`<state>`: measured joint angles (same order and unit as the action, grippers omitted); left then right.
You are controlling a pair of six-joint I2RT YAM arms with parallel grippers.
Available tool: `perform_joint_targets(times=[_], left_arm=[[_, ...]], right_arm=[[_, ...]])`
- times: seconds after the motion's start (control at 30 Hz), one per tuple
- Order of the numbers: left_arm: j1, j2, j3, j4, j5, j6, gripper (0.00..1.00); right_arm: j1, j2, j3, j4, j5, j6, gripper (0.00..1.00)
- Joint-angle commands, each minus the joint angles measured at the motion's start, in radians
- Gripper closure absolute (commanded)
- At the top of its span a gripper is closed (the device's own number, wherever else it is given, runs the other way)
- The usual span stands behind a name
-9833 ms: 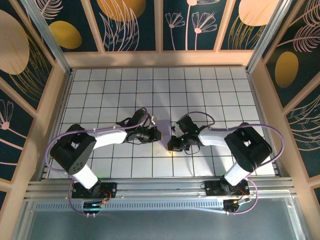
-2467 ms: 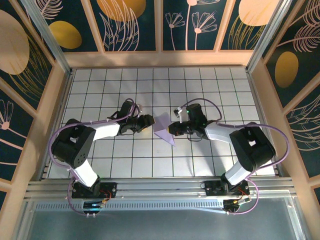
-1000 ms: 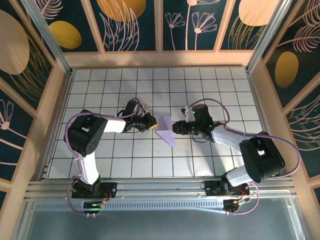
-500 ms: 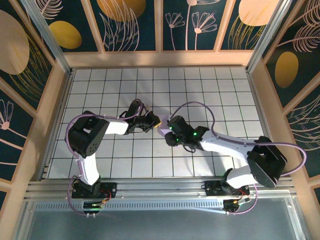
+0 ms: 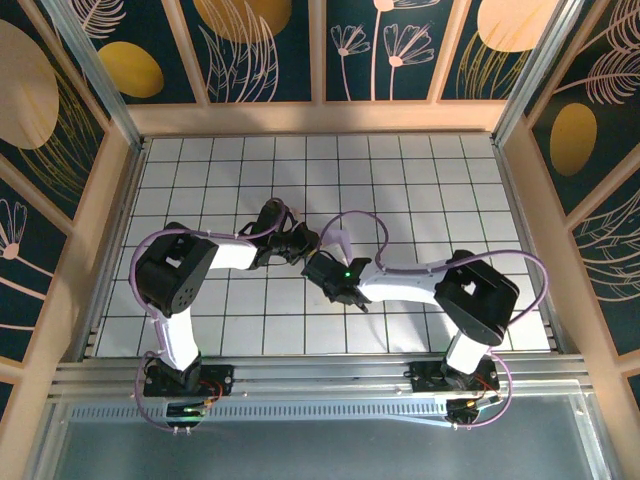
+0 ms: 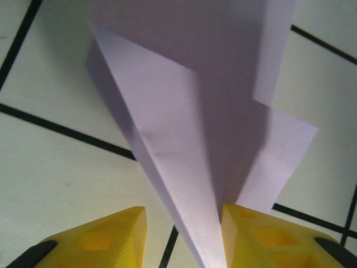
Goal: Fold a paper plane with a square sheet of paper (fold left side to right side)
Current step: Fourth fold the wing at the center of the table.
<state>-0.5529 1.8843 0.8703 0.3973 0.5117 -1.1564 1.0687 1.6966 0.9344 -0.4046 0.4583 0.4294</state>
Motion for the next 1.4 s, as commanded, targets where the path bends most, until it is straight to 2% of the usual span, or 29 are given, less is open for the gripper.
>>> perform_joint_targets(times=[0.0, 0.33, 0.6, 1.2, 1.37], left_arm=[[-0.006, -0.025, 0.028, -0.024, -0.001, -0.007, 0.95], [-0.005, -0.028, 0.042, -0.046, -0.004, 0.003, 0.95], [-0.005, -0.03, 0.049, -0.058, -0.006, 0.009, 0.94], [-0.005, -0.019, 0.044, -0.055, -0.005, 0.012, 0.93], [-0.005, -0.019, 0.044, -0.056, -0.004, 0.013, 0.93]], right_arm=[[0.008, 0.026, 0.027, -0.034, 0.109, 0.003, 0.6], [0.008, 0.065, 0.03, -0.023, 0.157, -0.015, 0.66], [0.015, 0.075, 0.03, -0.02, 0.153, -0.021, 0.76], [0.043, 0.101, 0.044, -0.052, 0.161, -0.001, 0.77], [0.045, 0.101, 0.041, -0.053, 0.164, 0.001, 0.8]])
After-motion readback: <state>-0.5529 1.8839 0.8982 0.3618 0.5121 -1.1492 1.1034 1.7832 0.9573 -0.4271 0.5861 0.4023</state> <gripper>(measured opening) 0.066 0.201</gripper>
